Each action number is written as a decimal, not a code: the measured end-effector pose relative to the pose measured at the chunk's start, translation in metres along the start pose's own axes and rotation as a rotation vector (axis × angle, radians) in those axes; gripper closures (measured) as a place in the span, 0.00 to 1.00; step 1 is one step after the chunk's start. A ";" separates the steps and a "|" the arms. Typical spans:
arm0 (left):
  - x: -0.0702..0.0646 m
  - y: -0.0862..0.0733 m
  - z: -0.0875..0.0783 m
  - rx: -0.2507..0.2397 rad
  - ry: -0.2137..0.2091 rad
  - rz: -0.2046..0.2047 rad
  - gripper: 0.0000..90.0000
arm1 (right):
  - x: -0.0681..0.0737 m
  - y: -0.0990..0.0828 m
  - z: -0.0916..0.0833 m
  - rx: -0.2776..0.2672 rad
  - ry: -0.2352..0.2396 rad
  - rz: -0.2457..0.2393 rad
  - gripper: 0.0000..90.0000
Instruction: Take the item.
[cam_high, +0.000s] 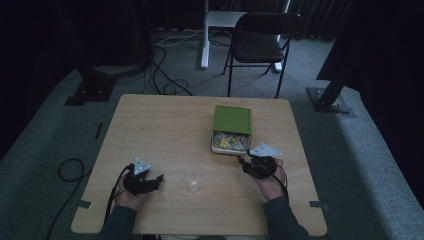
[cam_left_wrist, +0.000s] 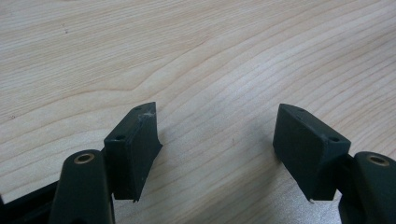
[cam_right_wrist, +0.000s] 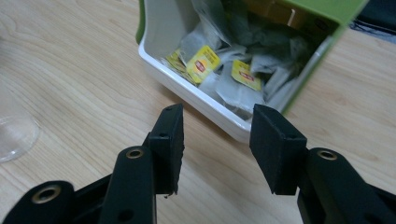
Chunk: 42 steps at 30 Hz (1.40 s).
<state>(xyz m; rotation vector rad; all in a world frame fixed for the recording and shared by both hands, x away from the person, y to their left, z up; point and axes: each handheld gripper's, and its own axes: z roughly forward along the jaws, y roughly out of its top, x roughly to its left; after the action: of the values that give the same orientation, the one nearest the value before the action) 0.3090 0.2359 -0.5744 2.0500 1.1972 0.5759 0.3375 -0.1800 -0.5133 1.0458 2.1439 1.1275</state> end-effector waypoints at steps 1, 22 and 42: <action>0.000 0.000 0.000 0.000 0.000 0.000 0.36 | 0.001 0.001 0.001 -0.001 0.002 -0.008 0.60; 0.000 0.000 0.000 0.000 0.000 -0.002 0.36 | 0.001 0.015 0.031 0.010 0.041 -0.053 0.61; 0.000 0.000 0.000 0.001 0.000 -0.003 0.36 | -0.005 0.014 0.055 0.063 0.082 -0.070 0.67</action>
<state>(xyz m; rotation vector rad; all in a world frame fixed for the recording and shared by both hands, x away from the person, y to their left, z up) 0.3089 0.2357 -0.5743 2.0491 1.2006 0.5744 0.3848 -0.1532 -0.5311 0.9585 2.2748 1.0942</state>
